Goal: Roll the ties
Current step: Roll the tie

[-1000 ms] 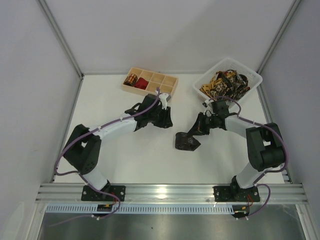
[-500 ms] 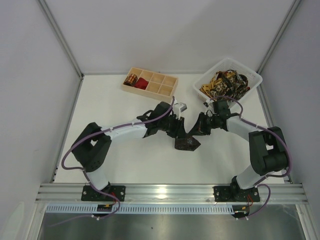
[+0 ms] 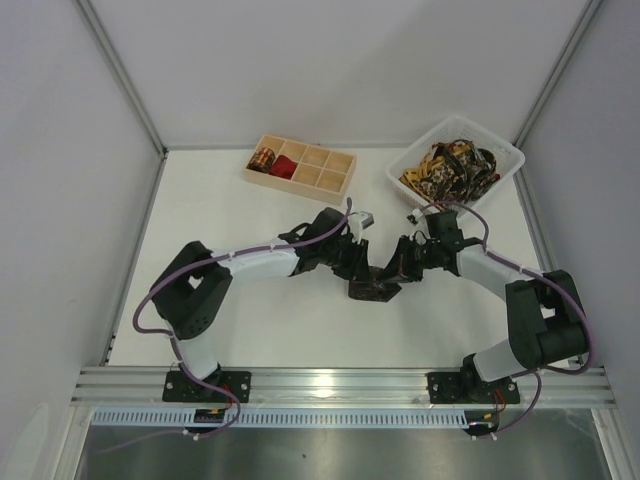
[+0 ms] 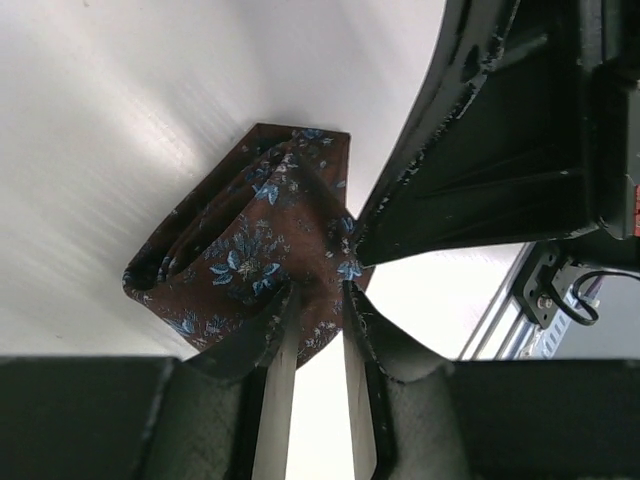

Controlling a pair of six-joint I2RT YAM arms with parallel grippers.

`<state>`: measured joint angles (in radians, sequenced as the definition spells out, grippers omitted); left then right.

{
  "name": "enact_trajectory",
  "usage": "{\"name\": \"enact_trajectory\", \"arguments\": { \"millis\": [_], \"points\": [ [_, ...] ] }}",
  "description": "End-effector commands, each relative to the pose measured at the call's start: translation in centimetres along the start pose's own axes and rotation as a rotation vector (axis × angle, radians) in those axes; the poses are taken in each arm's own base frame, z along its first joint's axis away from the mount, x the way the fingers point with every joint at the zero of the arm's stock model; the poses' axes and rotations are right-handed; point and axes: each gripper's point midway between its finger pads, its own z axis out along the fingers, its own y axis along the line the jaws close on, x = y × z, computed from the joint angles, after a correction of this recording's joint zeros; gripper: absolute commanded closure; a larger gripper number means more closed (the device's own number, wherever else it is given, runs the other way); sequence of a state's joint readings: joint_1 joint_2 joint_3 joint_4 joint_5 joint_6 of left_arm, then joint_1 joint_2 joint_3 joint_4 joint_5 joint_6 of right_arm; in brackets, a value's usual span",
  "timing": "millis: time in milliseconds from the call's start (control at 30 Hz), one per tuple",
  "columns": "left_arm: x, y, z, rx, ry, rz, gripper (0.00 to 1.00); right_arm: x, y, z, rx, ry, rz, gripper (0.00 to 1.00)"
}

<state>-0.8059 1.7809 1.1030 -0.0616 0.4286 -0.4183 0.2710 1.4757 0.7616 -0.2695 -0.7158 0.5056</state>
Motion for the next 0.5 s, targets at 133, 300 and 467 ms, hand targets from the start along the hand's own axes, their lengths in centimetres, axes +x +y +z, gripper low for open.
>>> {"name": "enact_trajectory", "arguments": {
  "millis": [133, 300, 467],
  "points": [
    [-1.7, 0.0, -1.7, -0.068, -0.075, 0.033, 0.68, -0.4, 2.3, 0.3, -0.062, -0.012, -0.033, 0.99],
    [-2.4, 0.0, -3.7, -0.097, -0.116, 0.053, 0.52, -0.1, 1.5, 1.4, -0.047, 0.006, -0.023, 0.99],
    [-1.9, 0.8, -5.2, -0.111, -0.134, 0.036, 0.43, 0.0, 0.6, 2.0, -0.027, 0.018, -0.023, 0.99]
  ]
}}
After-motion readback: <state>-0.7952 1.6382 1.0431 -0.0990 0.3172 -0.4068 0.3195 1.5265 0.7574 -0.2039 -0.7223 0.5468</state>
